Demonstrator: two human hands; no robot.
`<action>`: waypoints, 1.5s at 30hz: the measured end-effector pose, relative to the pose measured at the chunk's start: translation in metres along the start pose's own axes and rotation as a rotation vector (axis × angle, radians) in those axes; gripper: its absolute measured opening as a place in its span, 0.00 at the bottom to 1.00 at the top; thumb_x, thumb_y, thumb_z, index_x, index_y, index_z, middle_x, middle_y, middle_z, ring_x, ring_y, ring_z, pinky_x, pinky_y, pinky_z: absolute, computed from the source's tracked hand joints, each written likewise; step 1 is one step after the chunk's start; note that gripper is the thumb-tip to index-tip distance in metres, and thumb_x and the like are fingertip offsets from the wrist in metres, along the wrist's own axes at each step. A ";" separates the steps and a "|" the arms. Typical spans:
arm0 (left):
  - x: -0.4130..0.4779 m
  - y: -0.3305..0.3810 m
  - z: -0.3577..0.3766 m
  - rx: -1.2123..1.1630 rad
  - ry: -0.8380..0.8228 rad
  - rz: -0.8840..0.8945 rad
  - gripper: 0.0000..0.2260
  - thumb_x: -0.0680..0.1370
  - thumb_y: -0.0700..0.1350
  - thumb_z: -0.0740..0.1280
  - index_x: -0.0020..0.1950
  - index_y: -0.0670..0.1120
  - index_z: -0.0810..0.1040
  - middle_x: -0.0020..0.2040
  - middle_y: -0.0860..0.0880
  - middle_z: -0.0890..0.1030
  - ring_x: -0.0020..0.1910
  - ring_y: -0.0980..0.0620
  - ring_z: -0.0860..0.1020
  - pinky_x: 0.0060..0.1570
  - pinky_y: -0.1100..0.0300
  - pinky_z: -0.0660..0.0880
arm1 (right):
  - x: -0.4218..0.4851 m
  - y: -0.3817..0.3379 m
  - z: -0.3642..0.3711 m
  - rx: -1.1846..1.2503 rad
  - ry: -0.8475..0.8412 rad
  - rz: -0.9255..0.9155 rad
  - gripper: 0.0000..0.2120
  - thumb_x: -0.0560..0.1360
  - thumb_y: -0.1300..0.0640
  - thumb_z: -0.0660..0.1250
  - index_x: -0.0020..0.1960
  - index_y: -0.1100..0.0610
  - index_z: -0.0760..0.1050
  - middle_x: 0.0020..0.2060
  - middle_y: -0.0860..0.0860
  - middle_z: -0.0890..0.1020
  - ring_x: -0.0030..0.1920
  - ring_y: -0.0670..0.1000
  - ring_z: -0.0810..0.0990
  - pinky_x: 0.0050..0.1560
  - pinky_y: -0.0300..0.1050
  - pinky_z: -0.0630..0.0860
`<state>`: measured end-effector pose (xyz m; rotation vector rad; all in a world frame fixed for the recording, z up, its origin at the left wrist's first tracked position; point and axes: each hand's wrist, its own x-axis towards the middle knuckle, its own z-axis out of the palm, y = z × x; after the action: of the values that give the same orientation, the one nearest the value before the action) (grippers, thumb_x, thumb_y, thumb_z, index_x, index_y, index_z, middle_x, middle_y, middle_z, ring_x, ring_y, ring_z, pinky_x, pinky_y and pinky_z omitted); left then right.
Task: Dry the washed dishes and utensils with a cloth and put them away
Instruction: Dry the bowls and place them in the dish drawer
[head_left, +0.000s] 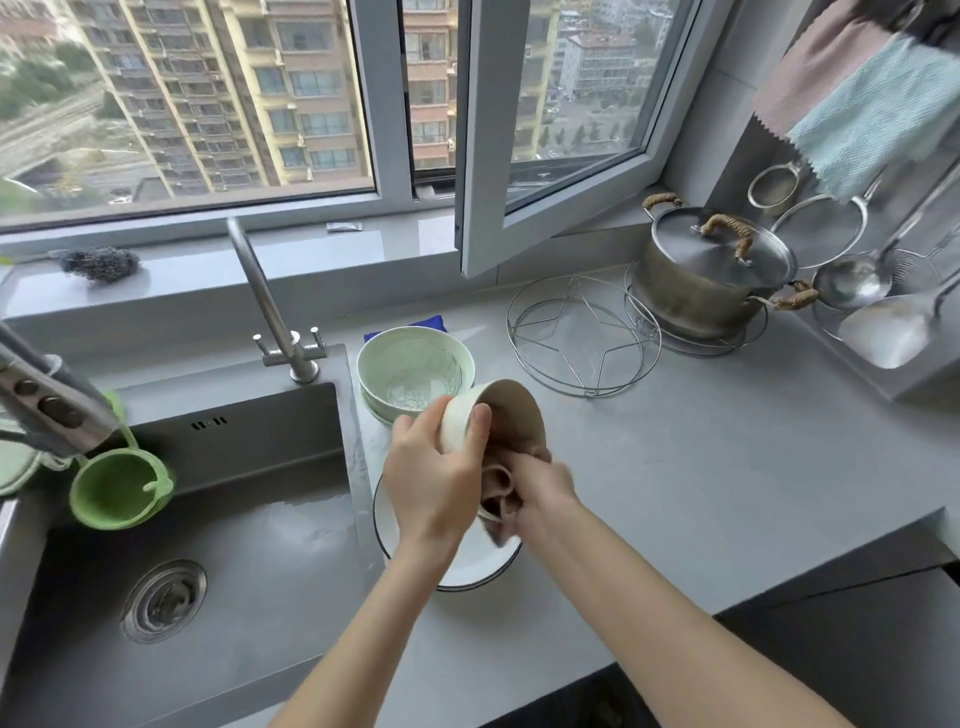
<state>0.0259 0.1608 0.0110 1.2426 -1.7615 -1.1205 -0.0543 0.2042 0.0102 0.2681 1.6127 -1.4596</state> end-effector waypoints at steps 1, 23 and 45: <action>-0.002 -0.001 0.004 -0.038 0.065 -0.013 0.28 0.67 0.68 0.56 0.56 0.53 0.80 0.47 0.50 0.77 0.43 0.63 0.74 0.42 0.73 0.67 | -0.006 0.007 0.001 0.069 -0.070 0.036 0.17 0.67 0.66 0.71 0.34 0.53 0.64 0.19 0.49 0.69 0.15 0.48 0.64 0.21 0.34 0.65; 0.025 0.013 0.008 -0.313 -0.034 -0.062 0.17 0.69 0.48 0.61 0.55 0.49 0.81 0.49 0.50 0.83 0.49 0.52 0.80 0.52 0.54 0.76 | 0.011 -0.014 0.010 -0.032 0.009 -0.148 0.08 0.68 0.65 0.68 0.34 0.61 0.70 0.18 0.58 0.72 0.14 0.53 0.67 0.21 0.42 0.66; 0.040 0.036 0.000 -0.529 -0.649 -0.699 0.11 0.72 0.24 0.60 0.48 0.32 0.79 0.40 0.40 0.84 0.34 0.48 0.83 0.31 0.59 0.80 | -0.011 -0.019 -0.030 -0.515 -0.036 -1.405 0.25 0.72 0.35 0.63 0.66 0.44 0.69 0.69 0.50 0.71 0.68 0.51 0.71 0.67 0.48 0.67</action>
<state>0.0011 0.1283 0.0465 1.2510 -1.2690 -2.4267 -0.0757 0.2294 0.0273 -1.4368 2.1460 -1.8133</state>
